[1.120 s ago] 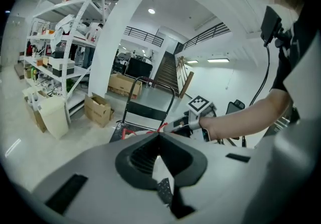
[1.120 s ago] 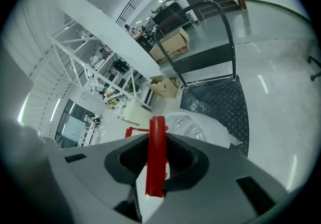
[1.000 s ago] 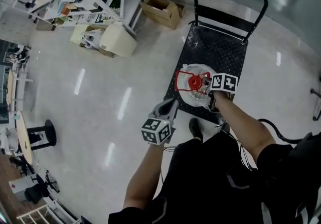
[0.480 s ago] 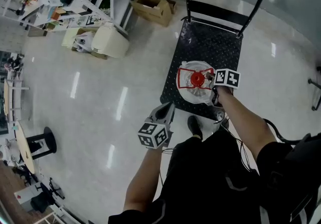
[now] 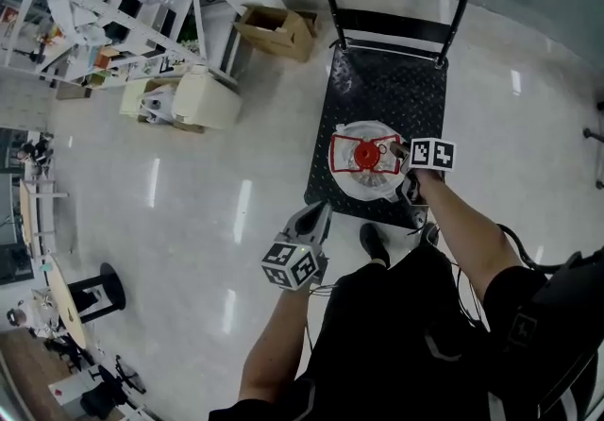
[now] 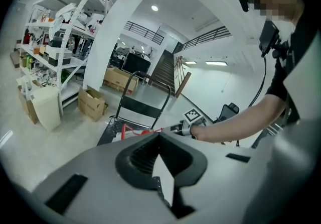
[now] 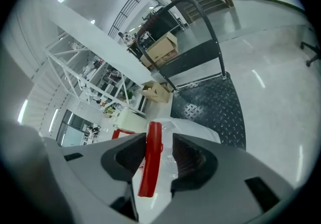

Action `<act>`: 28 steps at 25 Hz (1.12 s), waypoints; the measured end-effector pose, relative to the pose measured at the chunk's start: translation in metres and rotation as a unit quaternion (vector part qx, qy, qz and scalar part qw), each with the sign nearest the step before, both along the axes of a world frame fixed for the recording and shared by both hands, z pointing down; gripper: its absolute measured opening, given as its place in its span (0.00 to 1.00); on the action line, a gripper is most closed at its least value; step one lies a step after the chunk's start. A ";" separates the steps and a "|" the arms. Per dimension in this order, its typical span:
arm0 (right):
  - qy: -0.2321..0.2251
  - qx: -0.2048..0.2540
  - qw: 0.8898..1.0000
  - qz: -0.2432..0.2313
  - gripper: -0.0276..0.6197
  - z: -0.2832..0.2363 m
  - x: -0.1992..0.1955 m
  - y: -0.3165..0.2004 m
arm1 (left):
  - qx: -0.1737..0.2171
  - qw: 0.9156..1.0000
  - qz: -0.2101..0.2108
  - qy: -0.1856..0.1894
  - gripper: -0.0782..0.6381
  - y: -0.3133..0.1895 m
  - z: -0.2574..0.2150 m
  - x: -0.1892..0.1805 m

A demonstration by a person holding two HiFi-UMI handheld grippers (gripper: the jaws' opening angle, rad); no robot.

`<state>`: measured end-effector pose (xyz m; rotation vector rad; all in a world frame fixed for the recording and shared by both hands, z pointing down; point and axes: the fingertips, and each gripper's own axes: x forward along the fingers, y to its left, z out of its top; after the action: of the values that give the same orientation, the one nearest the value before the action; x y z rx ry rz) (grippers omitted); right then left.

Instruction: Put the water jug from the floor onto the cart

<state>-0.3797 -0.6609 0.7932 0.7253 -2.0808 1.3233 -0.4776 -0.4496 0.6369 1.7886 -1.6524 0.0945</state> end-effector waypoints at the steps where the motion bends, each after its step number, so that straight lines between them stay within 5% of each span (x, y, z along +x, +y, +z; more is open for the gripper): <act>1: -0.002 0.009 1.000 -0.005 0.27 -0.004 0.004 -0.002 | 0.009 1.000 -0.003 -0.002 0.10 -0.003 -0.003 0.000; 8: -0.016 0.091 0.995 -0.043 0.28 -0.089 0.041 -0.009 | 0.080 0.996 0.026 -0.022 0.10 -0.032 -0.055 0.019; 16: -0.128 0.250 0.957 -0.071 0.28 -0.277 0.066 -0.032 | 0.166 0.984 0.043 -0.039 0.10 -0.074 -0.143 0.048; 19: -0.134 0.299 0.941 -0.085 0.04 -0.322 0.095 -0.024 | 0.184 0.981 0.052 -0.039 0.10 -0.082 -0.165 0.075; 23: -0.141 0.332 0.929 -0.080 0.04 -0.355 0.143 -0.017 | 0.207 0.976 0.052 -0.051 0.10 -0.096 -0.188 0.110; 28: -0.123 0.363 0.920 -0.084 0.04 -0.363 0.196 -0.006 | 0.210 0.956 0.144 -0.143 0.10 -0.099 -0.211 0.175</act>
<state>-0.1835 -0.6673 0.4302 0.6624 -2.7998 0.5365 -0.3028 -0.5482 0.4264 2.4339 -1.6851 0.1469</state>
